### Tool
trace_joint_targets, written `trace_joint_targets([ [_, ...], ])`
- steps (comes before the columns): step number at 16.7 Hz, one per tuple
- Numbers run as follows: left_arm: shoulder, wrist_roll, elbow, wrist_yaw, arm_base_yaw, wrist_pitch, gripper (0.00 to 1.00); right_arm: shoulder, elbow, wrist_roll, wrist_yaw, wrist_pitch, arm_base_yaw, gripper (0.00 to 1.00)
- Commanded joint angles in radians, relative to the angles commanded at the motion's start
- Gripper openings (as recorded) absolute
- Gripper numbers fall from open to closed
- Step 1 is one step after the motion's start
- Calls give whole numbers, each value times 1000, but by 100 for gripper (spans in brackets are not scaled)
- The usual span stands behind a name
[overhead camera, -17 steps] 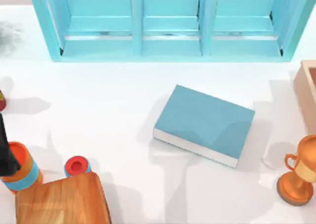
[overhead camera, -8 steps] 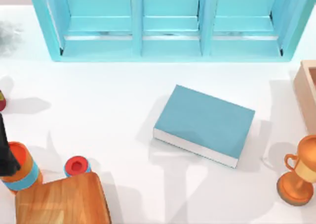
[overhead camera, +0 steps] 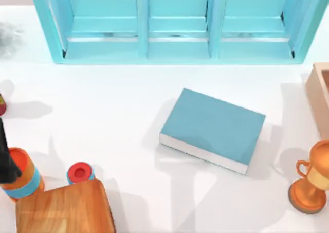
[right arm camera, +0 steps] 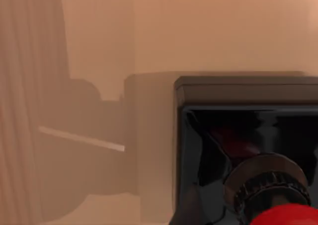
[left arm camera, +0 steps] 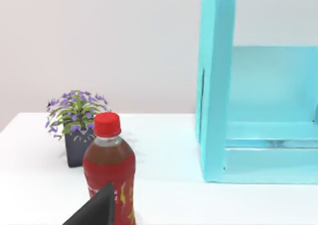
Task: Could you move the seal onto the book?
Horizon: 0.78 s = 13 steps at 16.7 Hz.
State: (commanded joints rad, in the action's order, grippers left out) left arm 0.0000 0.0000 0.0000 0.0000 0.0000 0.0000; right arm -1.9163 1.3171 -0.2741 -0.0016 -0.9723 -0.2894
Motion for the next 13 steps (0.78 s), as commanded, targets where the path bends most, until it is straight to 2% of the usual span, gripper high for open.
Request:
trace_joint_targets([
  [4,0,0,0,0,0,0,100,0,0,0,0,0,0,2],
  [13,0,0,0,0,0,0,100,2,0,1,0,0,-1,0],
])
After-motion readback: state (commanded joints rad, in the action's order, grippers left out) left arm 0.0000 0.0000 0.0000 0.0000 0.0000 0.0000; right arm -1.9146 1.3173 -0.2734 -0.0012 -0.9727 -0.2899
